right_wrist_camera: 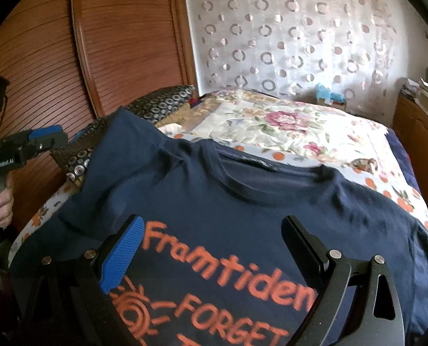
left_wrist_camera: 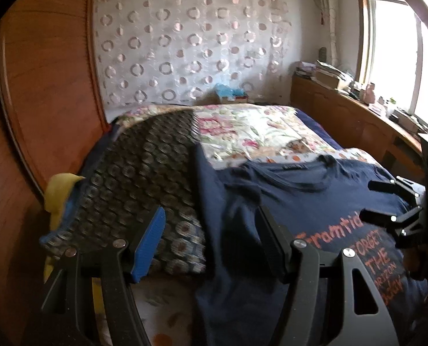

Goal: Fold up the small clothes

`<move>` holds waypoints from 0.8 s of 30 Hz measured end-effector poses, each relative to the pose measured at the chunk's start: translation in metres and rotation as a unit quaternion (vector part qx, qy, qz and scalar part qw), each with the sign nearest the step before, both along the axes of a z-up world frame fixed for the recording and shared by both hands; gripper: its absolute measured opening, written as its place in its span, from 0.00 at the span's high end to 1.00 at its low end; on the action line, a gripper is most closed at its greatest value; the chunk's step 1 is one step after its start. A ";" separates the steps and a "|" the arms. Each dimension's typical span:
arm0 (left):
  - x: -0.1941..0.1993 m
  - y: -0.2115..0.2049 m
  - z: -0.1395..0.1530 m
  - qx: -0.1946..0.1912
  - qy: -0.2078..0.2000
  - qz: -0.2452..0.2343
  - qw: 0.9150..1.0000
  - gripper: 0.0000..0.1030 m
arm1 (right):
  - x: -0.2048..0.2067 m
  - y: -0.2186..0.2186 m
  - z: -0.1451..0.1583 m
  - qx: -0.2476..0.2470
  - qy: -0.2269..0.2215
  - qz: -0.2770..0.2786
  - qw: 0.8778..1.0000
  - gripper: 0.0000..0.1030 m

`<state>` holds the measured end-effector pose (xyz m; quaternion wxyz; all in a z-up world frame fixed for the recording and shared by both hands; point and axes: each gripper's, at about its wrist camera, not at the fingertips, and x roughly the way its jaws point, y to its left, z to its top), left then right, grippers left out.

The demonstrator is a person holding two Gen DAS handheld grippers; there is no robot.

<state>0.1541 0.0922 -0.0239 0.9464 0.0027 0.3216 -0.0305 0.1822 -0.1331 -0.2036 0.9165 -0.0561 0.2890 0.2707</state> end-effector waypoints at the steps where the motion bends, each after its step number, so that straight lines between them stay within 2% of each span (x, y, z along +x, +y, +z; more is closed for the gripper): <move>1: 0.001 -0.004 -0.002 0.000 0.003 -0.004 1.000 0.36 | -0.004 -0.009 0.002 -0.002 0.001 -0.007 1.000 0.07; 4: 0.005 -0.022 -0.014 -0.007 0.016 -0.024 1.000 0.36 | -0.005 -0.027 0.008 -0.013 0.004 -0.032 0.999 0.07; 10: 0.018 -0.064 -0.037 -0.007 0.050 -0.069 0.996 0.36 | -0.027 -0.082 0.001 -0.038 0.010 -0.100 0.994 0.08; 18: 0.035 -0.124 -0.062 0.010 0.096 -0.133 0.986 0.36 | -0.053 -0.158 -0.001 -0.047 0.020 -0.187 0.981 0.21; 24: 0.043 -0.149 -0.071 0.024 0.117 -0.153 0.981 0.36 | -0.067 -0.192 0.003 -0.046 0.032 -0.236 0.970 0.30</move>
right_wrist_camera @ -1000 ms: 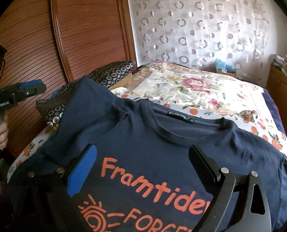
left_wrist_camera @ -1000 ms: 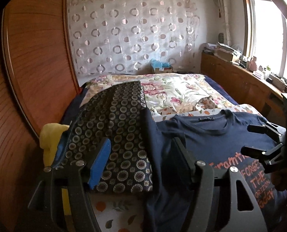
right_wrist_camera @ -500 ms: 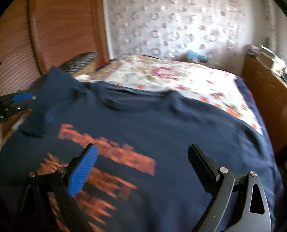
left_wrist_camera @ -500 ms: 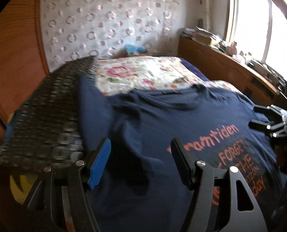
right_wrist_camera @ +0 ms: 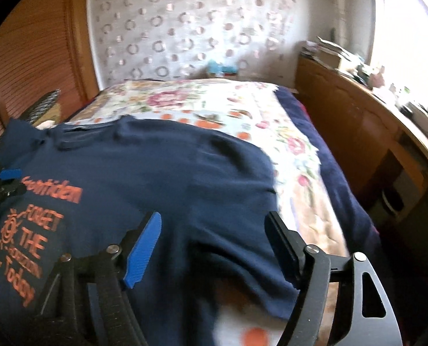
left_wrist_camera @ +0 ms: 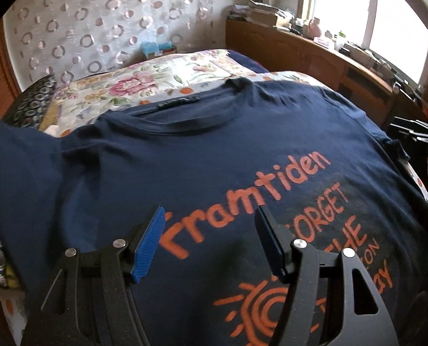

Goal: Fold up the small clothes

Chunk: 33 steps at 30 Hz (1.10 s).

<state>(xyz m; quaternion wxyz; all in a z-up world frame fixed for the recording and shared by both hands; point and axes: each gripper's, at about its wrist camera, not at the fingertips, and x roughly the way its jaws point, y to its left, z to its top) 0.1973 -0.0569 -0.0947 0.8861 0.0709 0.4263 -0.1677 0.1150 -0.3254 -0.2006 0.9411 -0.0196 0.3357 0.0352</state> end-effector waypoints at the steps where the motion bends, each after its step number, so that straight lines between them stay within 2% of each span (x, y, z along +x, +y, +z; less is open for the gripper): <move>1: 0.001 -0.002 -0.001 0.001 0.003 -0.002 1.000 0.36 | 0.000 -0.004 0.000 0.002 0.004 -0.007 1.000 0.31; 6: 0.003 -0.010 -0.005 0.010 0.007 -0.003 1.000 0.36 | -0.010 -0.024 0.006 0.016 0.025 -0.027 0.999 0.40; 8: 0.003 -0.012 -0.006 0.012 0.007 -0.003 1.000 0.35 | -0.011 -0.018 0.010 0.024 0.032 -0.028 0.999 0.42; 13: 0.007 -0.017 -0.008 0.015 0.008 -0.004 1.000 0.22 | -0.006 -0.027 0.015 0.039 0.051 -0.032 0.997 0.46; 17: 0.010 -0.017 -0.009 0.016 0.011 -0.004 1.000 0.18 | 0.002 -0.029 0.016 0.060 0.067 -0.026 0.996 0.50; 20: 0.010 -0.018 -0.010 0.016 0.011 -0.005 1.000 0.16 | 0.009 -0.040 0.017 0.091 0.069 -0.022 0.993 0.58; 25: 0.010 -0.019 -0.010 0.018 0.011 -0.005 1.000 0.14 | 0.006 -0.040 0.017 0.079 0.063 -0.023 0.995 0.65; 26: 0.010 -0.019 -0.010 0.018 0.011 -0.005 1.000 0.14 | 0.008 -0.040 0.016 0.074 0.062 -0.024 0.995 0.69; 27: 0.010 -0.019 -0.010 0.018 0.011 -0.005 1.000 0.14 | 0.008 -0.040 0.017 0.061 0.060 -0.028 0.996 0.83; 29: 0.010 -0.019 -0.010 0.017 0.011 -0.005 1.000 0.14 | 0.008 -0.037 0.016 0.031 0.057 -0.034 0.997 0.91; 33: 0.010 -0.020 -0.010 0.018 0.010 -0.005 1.000 0.13 | 0.006 -0.033 0.020 0.016 0.050 -0.023 0.998 0.96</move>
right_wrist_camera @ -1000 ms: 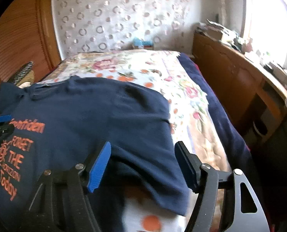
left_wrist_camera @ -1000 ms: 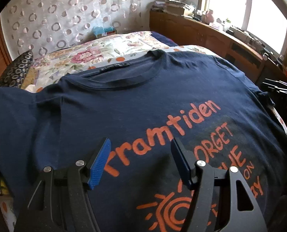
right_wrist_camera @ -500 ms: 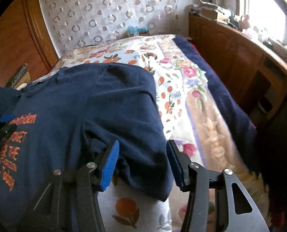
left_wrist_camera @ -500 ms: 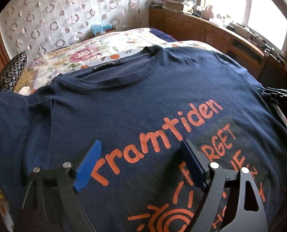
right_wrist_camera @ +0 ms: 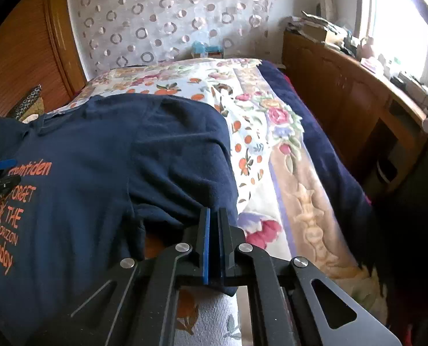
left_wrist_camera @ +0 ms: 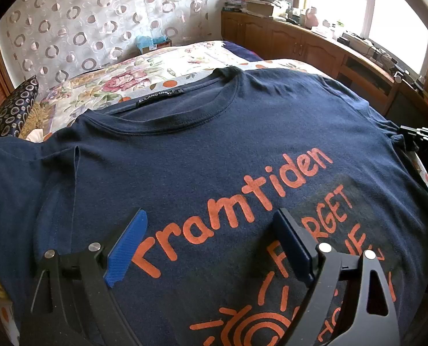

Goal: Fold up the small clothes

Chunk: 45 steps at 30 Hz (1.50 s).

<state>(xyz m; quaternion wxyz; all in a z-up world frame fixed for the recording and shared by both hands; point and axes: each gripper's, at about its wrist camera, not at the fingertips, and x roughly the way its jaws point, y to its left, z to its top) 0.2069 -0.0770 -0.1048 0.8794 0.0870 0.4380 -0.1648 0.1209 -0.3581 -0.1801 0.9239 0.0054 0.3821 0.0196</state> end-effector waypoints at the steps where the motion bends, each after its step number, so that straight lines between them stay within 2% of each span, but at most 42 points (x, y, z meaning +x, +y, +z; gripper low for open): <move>1: 0.000 0.000 0.000 0.000 0.000 0.000 1.000 0.13 | 0.000 0.002 0.002 -0.004 -0.003 0.002 1.000 0.96; 4: 0.000 0.000 0.000 0.000 0.000 0.000 1.000 0.13 | 0.000 0.009 0.011 0.001 -0.026 0.015 1.000 0.97; 10: 0.000 0.000 0.000 0.000 0.000 0.000 1.000 0.13 | 0.005 0.049 0.030 0.011 -0.063 0.079 0.995 0.97; 14: 0.000 0.000 0.000 0.000 0.000 0.000 1.000 0.13 | 0.008 0.079 0.020 0.023 -0.054 0.126 0.990 0.97; 18: 0.000 0.000 0.000 0.000 0.000 0.000 1.000 0.13 | 0.015 0.096 -0.004 0.018 -0.026 0.143 0.989 0.97; 23: 0.001 0.000 0.000 0.002 -0.001 0.002 1.000 0.13 | 0.022 0.095 -0.017 0.023 -0.010 0.137 0.990 0.97; 25: -0.001 0.002 0.002 0.004 -0.009 0.011 1.000 0.13 | 0.023 0.095 -0.014 0.021 -0.011 0.131 0.991 0.90; 29: -0.008 0.008 0.013 -0.019 -0.031 0.018 0.999 0.13 | 0.018 0.095 0.000 0.015 -0.019 0.120 0.992 0.60; 36: -0.020 0.009 0.032 -0.041 -0.055 0.016 0.998 0.13 | 0.012 0.077 0.017 0.006 -0.053 0.069 0.996 0.59; 45: -0.026 0.009 0.029 -0.042 -0.055 0.014 0.998 0.13 | 0.058 0.063 -0.025 -0.017 -0.008 0.000 1.000 0.59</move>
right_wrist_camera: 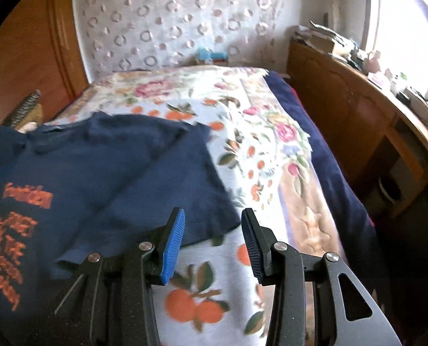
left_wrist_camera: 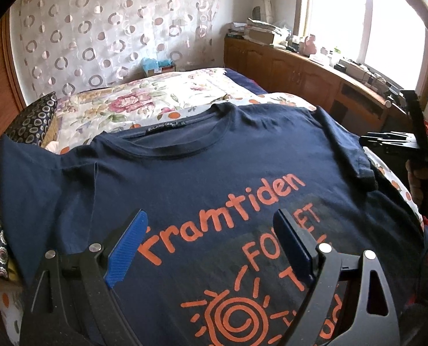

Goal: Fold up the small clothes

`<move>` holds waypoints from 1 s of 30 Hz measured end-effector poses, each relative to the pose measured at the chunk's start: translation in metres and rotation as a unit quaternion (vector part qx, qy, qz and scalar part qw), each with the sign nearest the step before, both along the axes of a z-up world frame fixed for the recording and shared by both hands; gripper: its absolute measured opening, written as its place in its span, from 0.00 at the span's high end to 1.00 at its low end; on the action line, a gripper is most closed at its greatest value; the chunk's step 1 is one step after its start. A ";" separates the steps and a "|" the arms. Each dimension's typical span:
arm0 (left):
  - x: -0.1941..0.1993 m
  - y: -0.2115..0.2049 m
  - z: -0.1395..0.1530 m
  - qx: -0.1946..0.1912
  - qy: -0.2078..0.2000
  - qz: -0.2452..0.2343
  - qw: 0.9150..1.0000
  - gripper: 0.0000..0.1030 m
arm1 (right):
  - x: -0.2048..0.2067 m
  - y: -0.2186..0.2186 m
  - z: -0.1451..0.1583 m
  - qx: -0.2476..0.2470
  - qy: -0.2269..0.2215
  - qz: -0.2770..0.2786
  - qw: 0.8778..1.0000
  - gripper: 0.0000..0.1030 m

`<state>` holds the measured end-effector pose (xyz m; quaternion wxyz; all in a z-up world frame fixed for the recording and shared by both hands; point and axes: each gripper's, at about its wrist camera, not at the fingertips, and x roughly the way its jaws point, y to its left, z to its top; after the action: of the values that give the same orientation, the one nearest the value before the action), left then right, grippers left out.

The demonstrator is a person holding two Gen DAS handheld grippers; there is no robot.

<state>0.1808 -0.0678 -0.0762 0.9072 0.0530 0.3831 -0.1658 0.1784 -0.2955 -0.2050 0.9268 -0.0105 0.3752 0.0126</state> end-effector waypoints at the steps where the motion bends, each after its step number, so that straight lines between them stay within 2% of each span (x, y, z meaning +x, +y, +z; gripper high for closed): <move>1: 0.000 0.000 -0.001 0.000 0.001 0.001 1.000 0.13 | 0.004 0.000 -0.004 0.002 0.005 -0.002 1.000 0.59; 5: -0.001 0.004 -0.002 -0.001 0.003 0.005 1.000 0.13 | 0.013 0.009 -0.017 0.005 0.015 0.005 1.000 0.61; 6: -0.002 0.005 -0.002 -0.002 0.003 0.006 1.000 0.13 | 0.015 0.009 -0.017 0.008 0.010 0.008 1.000 0.70; 7: -0.002 0.006 -0.002 -0.001 0.003 0.007 1.000 0.13 | 0.016 0.012 -0.018 0.012 0.010 0.015 1.000 0.73; 8: -0.002 0.006 -0.003 -0.001 0.003 0.009 1.000 0.13 | 0.016 0.016 -0.019 0.006 0.008 0.018 1.000 0.80; 9: -0.003 0.008 -0.003 -0.002 0.003 0.010 1.000 0.13 | 0.015 0.016 -0.018 -0.003 0.006 0.020 1.000 0.93; 10: -0.003 0.009 -0.002 -0.003 0.002 0.011 1.000 0.13 | 0.016 0.018 -0.018 -0.011 0.006 0.024 1.000 0.95; 15: -0.007 0.016 0.001 -0.004 -0.002 0.020 1.000 0.13 | 0.029 0.025 -0.008 0.015 -0.008 0.067 0.998 0.96; 17: -0.009 0.021 0.003 -0.003 -0.004 0.025 1.000 0.13 | 0.036 0.045 0.005 0.034 -0.023 0.101 0.994 0.96; 22: -0.015 0.034 0.008 -0.006 -0.009 0.041 0.999 0.13 | 0.061 0.106 0.020 0.028 -0.047 0.172 0.984 0.96; 27: -0.019 0.044 0.009 -0.009 -0.012 0.054 0.998 0.13 | 0.087 0.146 0.020 0.022 -0.050 0.204 0.977 0.96; 30: -0.019 0.046 0.008 -0.009 -0.010 0.057 0.998 0.13 | 0.091 0.147 0.026 0.037 -0.053 0.211 0.975 0.96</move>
<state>0.1621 -0.0216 -0.0685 0.9195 0.0245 0.3745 -0.1172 0.2690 -0.1481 -0.1789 0.9216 -0.0560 0.3139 0.2213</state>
